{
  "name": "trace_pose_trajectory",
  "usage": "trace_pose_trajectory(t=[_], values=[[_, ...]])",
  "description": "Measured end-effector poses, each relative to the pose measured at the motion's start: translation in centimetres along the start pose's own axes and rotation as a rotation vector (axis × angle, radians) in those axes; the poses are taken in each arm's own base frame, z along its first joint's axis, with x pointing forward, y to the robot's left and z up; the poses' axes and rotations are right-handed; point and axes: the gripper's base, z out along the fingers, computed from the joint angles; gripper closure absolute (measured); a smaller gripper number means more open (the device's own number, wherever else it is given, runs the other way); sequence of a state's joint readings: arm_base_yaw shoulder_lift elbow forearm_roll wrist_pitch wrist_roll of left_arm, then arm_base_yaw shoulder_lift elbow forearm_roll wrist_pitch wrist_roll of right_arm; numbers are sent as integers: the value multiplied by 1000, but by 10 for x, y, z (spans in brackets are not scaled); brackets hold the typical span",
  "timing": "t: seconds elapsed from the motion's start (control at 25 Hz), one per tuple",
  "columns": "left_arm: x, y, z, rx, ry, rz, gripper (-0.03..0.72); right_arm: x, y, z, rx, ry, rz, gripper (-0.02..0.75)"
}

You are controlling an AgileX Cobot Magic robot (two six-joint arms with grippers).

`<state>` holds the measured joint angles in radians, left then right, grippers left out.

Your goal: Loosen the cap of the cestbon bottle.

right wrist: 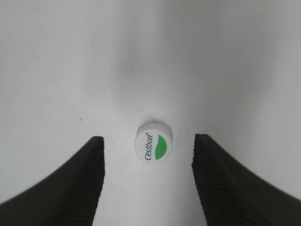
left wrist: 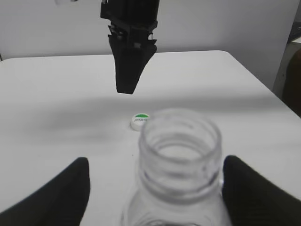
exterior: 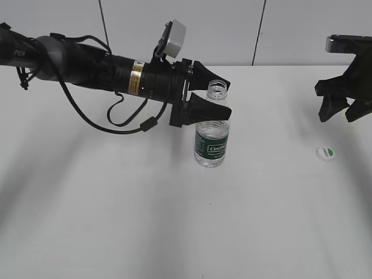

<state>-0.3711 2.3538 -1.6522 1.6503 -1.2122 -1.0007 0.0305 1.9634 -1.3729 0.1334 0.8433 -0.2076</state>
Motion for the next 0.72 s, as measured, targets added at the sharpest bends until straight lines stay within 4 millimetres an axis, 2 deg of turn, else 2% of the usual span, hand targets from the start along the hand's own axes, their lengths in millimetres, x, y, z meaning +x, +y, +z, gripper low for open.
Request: trace_pose_trajectory(t=[0.4, 0.72], values=[[-58, -6, -22, -34, -24, -76, 177, -3, 5, -46, -7, -41, 3, 279], [-111, -6, -71, -190, -22, -76, 178, -4, 11, -95, -7, -112, -4, 279]])
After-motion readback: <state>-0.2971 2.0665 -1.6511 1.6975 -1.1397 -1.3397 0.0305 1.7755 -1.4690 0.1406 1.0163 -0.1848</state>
